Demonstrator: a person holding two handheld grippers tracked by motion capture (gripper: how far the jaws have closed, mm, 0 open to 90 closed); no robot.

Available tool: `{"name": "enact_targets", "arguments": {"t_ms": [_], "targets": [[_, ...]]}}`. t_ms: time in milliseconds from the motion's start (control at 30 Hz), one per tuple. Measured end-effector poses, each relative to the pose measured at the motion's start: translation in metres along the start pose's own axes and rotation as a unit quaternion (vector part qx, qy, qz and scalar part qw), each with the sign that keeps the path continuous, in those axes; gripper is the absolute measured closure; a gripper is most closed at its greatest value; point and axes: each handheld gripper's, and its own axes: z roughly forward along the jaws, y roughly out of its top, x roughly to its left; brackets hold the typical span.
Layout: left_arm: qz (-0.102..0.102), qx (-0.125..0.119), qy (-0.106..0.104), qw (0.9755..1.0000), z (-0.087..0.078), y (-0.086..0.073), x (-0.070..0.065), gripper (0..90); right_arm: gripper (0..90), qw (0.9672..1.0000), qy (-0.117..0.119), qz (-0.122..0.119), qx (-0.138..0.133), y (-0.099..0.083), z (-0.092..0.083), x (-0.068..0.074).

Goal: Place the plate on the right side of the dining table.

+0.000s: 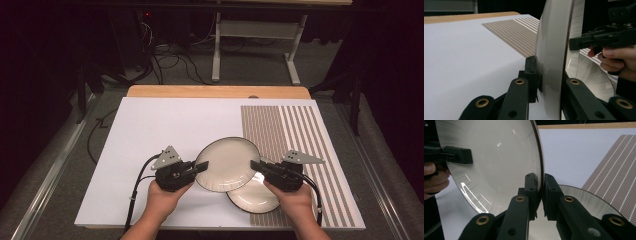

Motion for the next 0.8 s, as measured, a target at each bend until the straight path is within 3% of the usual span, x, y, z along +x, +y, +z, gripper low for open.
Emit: {"name": "enact_targets", "arguments": {"t_ms": [467, 600, 800], "targets": [[0.004, -0.02, 0.012, 0.9997, 0.004, 0.004, -0.012, 79.7, 87.5, 0.9994, -0.018, -0.025, -0.016, 0.01, -0.015, 0.003], [0.007, -0.017, 0.01, 0.9998, 0.008, 0.004, -0.015, 80.0, 87.6, 0.9994, -0.018, -0.024, -0.018, 0.014, -0.019, 0.0], [0.0, -0.013, 0.003, 0.9999, 0.018, 0.008, -0.018, 80.0, 87.6, 0.9986, -0.036, -0.031, -0.022, 0.018, -0.029, -0.002]]}}
